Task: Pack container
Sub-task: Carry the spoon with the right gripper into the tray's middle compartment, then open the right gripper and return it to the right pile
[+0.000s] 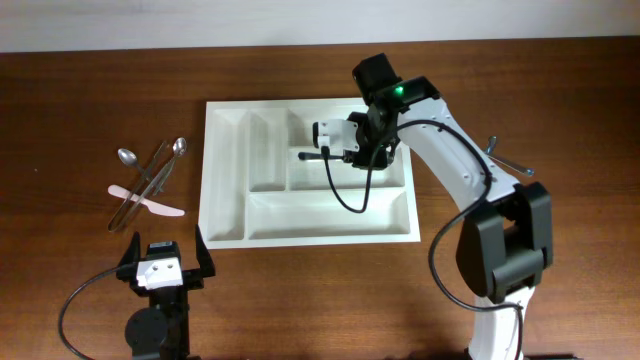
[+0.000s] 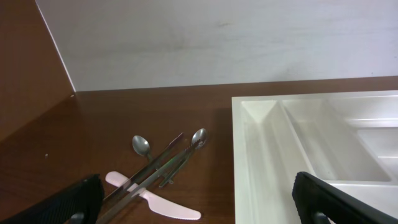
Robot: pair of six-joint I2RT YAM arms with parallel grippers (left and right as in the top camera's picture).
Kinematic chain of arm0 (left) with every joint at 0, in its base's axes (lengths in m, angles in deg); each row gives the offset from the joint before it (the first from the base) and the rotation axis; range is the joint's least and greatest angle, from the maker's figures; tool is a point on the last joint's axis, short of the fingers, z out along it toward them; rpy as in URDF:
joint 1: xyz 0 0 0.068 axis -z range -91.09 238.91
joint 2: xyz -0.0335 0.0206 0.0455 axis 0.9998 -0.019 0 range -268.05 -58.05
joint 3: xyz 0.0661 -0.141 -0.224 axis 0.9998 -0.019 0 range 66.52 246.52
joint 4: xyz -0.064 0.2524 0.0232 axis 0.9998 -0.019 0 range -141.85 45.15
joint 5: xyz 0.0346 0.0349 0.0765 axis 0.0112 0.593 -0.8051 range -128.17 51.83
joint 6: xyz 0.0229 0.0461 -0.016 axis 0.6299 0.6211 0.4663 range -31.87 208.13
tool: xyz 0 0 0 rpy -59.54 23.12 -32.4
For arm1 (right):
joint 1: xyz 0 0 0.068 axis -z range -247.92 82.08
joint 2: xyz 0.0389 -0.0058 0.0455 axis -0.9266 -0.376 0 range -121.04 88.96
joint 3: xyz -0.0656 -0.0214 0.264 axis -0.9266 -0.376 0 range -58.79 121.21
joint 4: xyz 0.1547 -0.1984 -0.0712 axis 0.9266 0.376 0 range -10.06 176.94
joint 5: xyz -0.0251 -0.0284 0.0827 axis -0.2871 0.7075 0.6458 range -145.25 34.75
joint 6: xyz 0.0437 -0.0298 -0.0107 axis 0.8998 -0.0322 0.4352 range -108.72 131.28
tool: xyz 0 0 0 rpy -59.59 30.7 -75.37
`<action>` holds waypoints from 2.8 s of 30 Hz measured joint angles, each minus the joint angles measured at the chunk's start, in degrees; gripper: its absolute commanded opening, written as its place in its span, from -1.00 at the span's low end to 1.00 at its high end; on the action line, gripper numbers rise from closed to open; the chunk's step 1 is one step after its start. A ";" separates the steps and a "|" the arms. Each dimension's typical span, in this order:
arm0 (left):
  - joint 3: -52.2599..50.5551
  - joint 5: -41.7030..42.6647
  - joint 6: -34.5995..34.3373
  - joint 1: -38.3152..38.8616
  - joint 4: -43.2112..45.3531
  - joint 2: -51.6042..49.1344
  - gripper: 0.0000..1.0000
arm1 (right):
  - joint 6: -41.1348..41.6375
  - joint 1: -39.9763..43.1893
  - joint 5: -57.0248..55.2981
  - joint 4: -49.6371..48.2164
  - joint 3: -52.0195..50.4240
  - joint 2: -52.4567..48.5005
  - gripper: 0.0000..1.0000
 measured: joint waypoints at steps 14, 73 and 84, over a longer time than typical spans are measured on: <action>0.00 0.00 0.00 0.00 0.00 0.00 0.99 | -0.02 0.00 1.73 -4.17 0.00 -2.10 0.34; 0.00 0.00 0.00 0.00 0.00 0.00 0.99 | 48.78 34.88 -12.63 3.91 -10.51 -2.45 0.81; 0.00 0.00 0.00 0.00 0.00 0.00 0.99 | 58.60 33.70 -11.47 2.73 -10.54 -2.45 0.73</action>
